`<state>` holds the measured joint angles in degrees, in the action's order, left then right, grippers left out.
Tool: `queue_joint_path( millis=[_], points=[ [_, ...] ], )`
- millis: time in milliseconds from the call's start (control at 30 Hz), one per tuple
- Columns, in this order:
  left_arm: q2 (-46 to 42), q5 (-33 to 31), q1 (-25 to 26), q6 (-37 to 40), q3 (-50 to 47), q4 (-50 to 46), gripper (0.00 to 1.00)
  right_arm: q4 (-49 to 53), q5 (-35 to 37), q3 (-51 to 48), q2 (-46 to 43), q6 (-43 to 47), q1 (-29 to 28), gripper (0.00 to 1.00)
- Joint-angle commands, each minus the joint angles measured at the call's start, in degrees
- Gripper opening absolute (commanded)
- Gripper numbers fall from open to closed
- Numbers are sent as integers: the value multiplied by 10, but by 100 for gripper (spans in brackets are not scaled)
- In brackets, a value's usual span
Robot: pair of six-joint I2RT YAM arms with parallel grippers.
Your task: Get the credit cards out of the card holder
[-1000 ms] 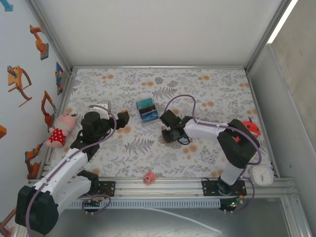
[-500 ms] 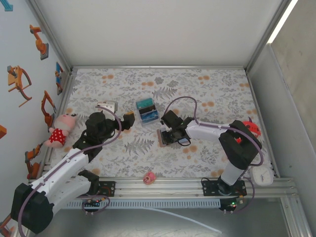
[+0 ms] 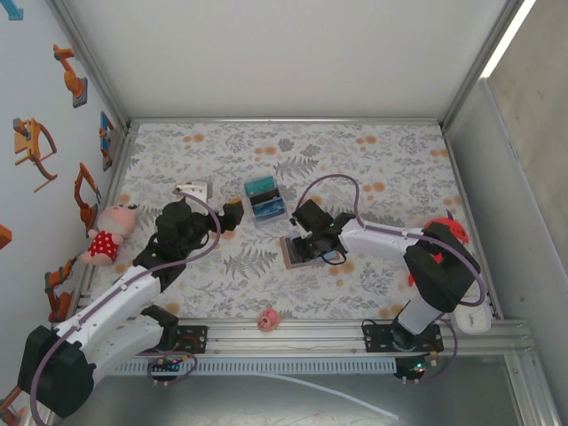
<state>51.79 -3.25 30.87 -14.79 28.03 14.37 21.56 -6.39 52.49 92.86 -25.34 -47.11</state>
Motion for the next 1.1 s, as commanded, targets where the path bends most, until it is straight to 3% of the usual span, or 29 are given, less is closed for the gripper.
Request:
queue_joint_path(
  millis=[0, 700, 1067],
  points=[
    [2, -8, 5, 6, 18, 22, 97, 29, 26, 11, -15, -2, -3, 25],
    [18, -25, 19, 21, 40, 5, 97, 97, 119, 35, -38, -3, 6, 37],
    [30, -35, 29, 32, 51, -2, 97, 97, 130, 24, -59, -2, 50, 38]
  ],
)
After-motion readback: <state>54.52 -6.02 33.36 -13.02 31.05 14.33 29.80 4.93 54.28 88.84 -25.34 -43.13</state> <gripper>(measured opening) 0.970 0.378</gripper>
